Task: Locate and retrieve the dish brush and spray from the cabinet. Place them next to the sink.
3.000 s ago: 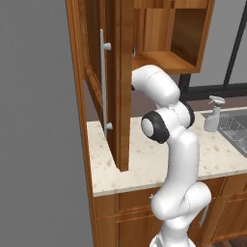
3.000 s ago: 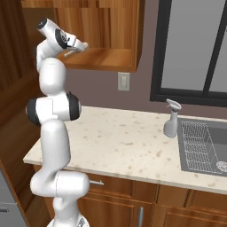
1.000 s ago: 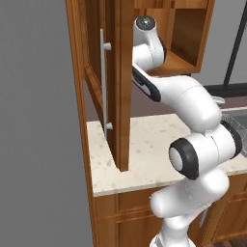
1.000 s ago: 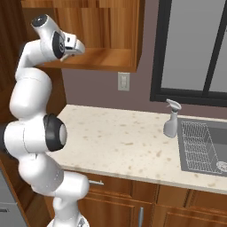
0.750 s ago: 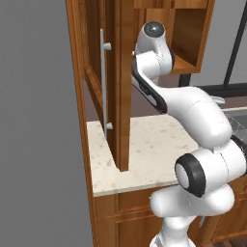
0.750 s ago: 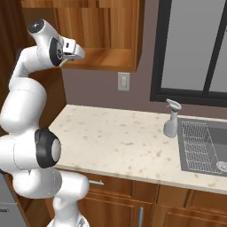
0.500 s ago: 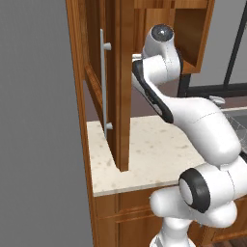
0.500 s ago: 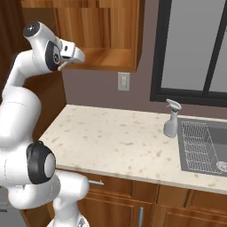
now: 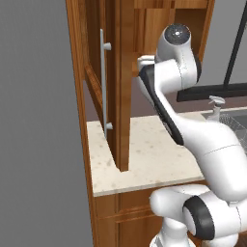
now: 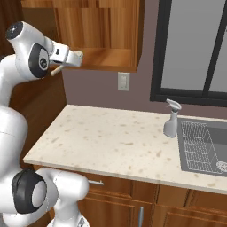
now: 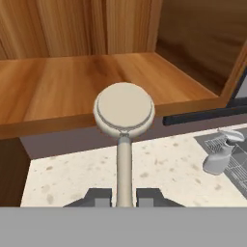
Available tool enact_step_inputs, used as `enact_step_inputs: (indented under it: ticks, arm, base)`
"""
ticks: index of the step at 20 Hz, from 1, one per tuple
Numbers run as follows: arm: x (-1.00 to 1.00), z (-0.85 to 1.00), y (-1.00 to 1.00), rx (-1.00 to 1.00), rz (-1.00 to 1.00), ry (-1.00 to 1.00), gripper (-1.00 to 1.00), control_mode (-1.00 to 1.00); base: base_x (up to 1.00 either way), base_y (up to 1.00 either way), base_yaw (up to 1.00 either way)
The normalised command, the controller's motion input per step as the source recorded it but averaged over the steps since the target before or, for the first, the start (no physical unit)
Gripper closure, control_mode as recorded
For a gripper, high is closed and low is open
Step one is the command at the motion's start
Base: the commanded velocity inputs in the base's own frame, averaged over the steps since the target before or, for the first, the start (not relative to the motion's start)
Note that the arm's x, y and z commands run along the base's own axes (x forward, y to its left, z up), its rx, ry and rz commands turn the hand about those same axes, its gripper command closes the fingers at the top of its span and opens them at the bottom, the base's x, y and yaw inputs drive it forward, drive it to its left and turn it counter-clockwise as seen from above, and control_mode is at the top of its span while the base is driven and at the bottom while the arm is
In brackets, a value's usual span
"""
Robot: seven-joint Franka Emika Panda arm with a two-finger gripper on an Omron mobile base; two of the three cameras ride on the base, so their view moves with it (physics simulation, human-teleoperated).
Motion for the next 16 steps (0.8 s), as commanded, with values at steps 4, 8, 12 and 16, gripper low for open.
enact_step_inputs:
  ticks: [4,8,12,16]
  arm:
    - [-0.68,0.1,-0.17,0.0,-0.11,0.0,1.0,-1.0]
    - [-0.67,0.03,-0.21,0.0,-0.13,0.05,1.0,-1.0]
    - [-0.43,-0.17,-0.38,-0.01,-0.2,0.14,1.0,-1.0]
    - [0.01,-0.51,-0.61,-0.01,-0.25,0.27,1.0,-1.0]
  base:
    - [0.0,0.0,0.0]
    - [0.0,0.0,0.0]
    - [0.0,0.0,0.0]
    - [0.0,0.0,0.0]
